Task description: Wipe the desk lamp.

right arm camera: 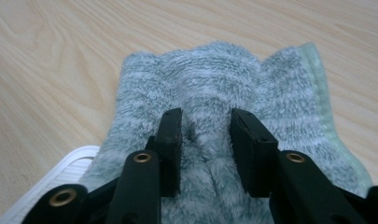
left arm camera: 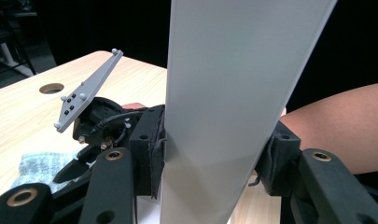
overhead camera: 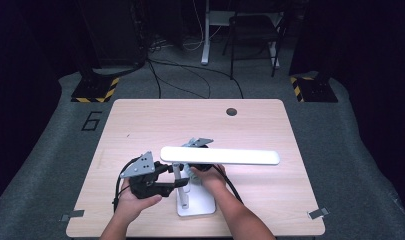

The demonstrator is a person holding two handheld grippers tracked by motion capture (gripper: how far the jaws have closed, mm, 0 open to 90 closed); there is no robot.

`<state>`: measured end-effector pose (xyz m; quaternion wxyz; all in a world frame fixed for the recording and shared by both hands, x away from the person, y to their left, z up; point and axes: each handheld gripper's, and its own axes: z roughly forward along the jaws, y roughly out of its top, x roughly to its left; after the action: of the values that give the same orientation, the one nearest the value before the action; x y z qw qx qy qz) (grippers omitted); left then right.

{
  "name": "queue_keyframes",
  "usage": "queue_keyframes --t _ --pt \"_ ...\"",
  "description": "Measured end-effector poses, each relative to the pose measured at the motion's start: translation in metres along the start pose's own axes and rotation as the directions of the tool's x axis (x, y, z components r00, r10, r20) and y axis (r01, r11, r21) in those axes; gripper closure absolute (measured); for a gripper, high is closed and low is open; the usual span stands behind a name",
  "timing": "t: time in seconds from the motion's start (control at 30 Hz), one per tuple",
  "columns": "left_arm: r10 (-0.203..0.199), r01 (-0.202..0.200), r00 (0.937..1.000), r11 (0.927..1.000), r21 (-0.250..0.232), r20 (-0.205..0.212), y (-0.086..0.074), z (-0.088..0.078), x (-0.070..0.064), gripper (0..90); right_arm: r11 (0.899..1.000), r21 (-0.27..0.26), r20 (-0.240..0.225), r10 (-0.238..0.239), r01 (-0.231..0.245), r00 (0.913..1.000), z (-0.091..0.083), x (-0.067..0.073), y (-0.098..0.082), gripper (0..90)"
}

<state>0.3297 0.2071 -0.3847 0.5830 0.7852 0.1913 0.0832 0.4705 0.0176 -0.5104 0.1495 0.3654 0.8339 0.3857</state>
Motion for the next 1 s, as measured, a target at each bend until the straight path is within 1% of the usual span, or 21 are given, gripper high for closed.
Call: queue_keyframes --t 0.03,0.07,0.1,0.13,0.17,0.2,0.23,0.27,0.33,0.37,0.43,0.53,0.57,0.6,0.63,0.7,0.8,0.83,0.9,0.93,1.0 --pt "0.006 -0.006 1.0 1.0 0.004 -0.004 0.0 0.0 0.0 51.0 1.0 -0.001 -0.019 0.021 -0.021 0.9996 0.0 0.001 0.0 67.9" --pt "0.015 -0.015 0.9999 0.9999 0.007 -0.009 0.0 -0.001 -0.001 51.4 1.0 -0.005 -0.035 0.024 -0.024 0.9991 0.0 0.001 0.001 69.8" --pt "0.018 -0.017 0.9997 0.9998 0.011 -0.016 0.001 -0.001 -0.002 51.8 0.999 -0.007 -0.055 0.039 -0.039 0.9977 0.001 0.003 0.0 72.9" --pt "0.018 -0.018 0.9993 0.9998 0.008 -0.032 0.001 -0.001 -0.002 52.1 1.0 -0.017 -0.072 0.021 -0.022 0.9972 0.003 0.004 0.0 75.0" --pt "0.023 -0.022 0.9985 0.9997 0.01 -0.05 0.001 -0.001 -0.003 52.5 1.0 0.0 -0.081 -0.011 0.011 0.9967 0.004 0.006 0.0 76.2" --pt "0.026 -0.025 0.9983 0.9996 0.011 -0.052 0.001 -0.001 -0.004 52.9 0.999 -0.008 -0.067 -0.037 0.037 0.9971 0.004 0.01 -0.001 77.4" --pt "0.029 -0.029 0.9981 0.9995 0.011 -0.055 0.001 -0.001 -0.004 53.0 0.999 -0.002 -0.059 -0.052 0.052 0.9969 0.003 0.012 -0.001 78.3" --pt "0.029 -0.028 0.9979 0.9995 0.01 -0.059 0.001 -0.001 -0.005 53.1 0.998 0.009 -0.061 -0.056 0.057 0.9965 0.002 0.012 0.0 78.9" --pt "0.031 -0.03 0.9973 0.9995 0.014 -0.066 0.001 -0.001 -0.005 53.2 0.996 0.022 -0.07 -0.084 0.086 0.9939 0.0 0.01 0.0 79.4" --pt "0.032 -0.031 0.9971 0.9994 0.015 -0.069 0.002 -0.001 -0.005 53.3 0.996 0.023 -0.065 -0.086 0.087 0.9942 0.0 0.01 0.0 79.6" --pt "0.031 -0.03 0.9964 0.9994 0.017 -0.079 0.002 -0.001 -0.006 53.5 0.994 0.036 -0.062 -0.105 0.107 0.9926 -0.003 0.008 -0.001 79.9" --pt "0.034 -0.033 0.9961 0.9993 0.017 -0.081 0.002 -0.001 -0.006 53.6 0.991 0.038 -0.042 -0.126 0.128 0.9911 -0.008 0.004 -0.004 80.4" --pt "0.027 -0.026 0.9962 0.9996 0.014 -0.083 0.001 -0.001 -0.007 53.6 0.991 0.033 -0.036 -0.126 0.128 0.9913 -0.01 0.002 -0.006 80.5" --pt "0.032 -0.03 0.996 0.9994 0.017 -0.083 0.002 -0.001 -0.006 53.7 0.991 0.042 -0.033 -0.126 0.127 0.9915 -0.013 -0.001 -0.007 80.5" --pt "0.036 -0.035 0.9957 0.9992 0.019 -0.086 0.002 -0.002 -0.006 53.7 0.992 0.038 -0.02 -0.121 0.122 0.9924 -0.015 -0.004 -0.009 80.5" --pt "0.038 -0.036 0.9952 0.9992 0.02 -0.09 0.002 -0.002 -0.007 53.8 0.992 0.047 -0.011 -0.113 0.113 0.9935 -0.022 -0.011 -0.014 80.6" --pt "0.028 -0.026 0.9951 0.9995 0.017 -0.094 0.002 -0.001 -0.007 53.9 0.992 0.057 0.006 -0.113 0.113 0.9935 -0.03 -0.022 -0.019 80.8" --pt "0.028 -0.026 0.9953 0.9995 0.018 -0.093 0.002 -0.001 -0.007 53.9 0.99 0.079 0.014 -0.122 0.12 0.9925 -0.034 -0.025 -0.021 81.0" --pt "0.022 -0.02 0.995 0.9996 0.017 -0.098 0.002 -0.001 -0.007 54.0 0.989 0.071 0.023 -0.132 0.13 0.9909 -0.038 -0.029 -0.024 81.1" --pt "0.022 -0.02 0.9948 0.9996 0.018 -0.099 0.002 -0.001 -0.007 54.0 0.988 0.082 0.026 -0.13 0.128 0.9911 -0.041 -0.031 -0.025 81.1" --pt "0.022 -0.021 0.9946 0.9996 0.018 -0.102 0.002 -0.001 -0.007 54.0 0.99 0.078 0.039 -0.122 0.118 0.9918 -0.042 -0.034 -0.027 81.1"
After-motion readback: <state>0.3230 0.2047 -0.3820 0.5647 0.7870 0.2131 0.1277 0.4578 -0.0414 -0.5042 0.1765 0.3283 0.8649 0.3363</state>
